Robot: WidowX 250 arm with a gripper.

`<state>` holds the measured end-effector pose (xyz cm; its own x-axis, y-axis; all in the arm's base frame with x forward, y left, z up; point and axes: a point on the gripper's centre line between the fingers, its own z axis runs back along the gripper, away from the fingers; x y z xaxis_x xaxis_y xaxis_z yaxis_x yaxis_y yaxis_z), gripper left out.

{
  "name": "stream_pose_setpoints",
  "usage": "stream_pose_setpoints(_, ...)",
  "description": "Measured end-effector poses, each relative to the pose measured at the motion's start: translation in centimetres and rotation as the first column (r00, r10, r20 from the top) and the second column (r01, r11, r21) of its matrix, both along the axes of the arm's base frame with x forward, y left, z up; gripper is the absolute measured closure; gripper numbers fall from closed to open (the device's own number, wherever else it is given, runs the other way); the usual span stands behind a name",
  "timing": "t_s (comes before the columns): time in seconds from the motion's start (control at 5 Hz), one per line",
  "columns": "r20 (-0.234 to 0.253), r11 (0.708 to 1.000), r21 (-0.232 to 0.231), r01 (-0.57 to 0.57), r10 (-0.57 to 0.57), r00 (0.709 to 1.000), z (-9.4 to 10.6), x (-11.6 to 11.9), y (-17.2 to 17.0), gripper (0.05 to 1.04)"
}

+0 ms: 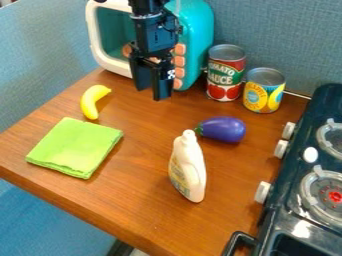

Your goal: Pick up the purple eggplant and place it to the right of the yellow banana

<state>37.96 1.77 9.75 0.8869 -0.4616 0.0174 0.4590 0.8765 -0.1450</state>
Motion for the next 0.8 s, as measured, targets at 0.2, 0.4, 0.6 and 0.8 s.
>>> stream_pose_setpoints(0.2, -0.051, 1.000, -0.007, 0.002, -0.003, 0.999, -1.7, -0.4, 0.0, 0.087)
stream_pose_setpoints(0.4, -0.030, 0.991, -0.014, 0.132, -0.132, 0.991, -1.9, -0.3, -1.1, 0.087)
stream_pose_setpoints(0.6, -0.015, 0.955, -0.048, 0.292, -0.293, 0.956, -1.7, -0.4, -3.6, 0.087)
stream_pose_setpoints(0.8, 0.023, 0.940, -0.019, 0.340, -0.339, 0.940, -1.4, 0.3, -4.3, 0.087)
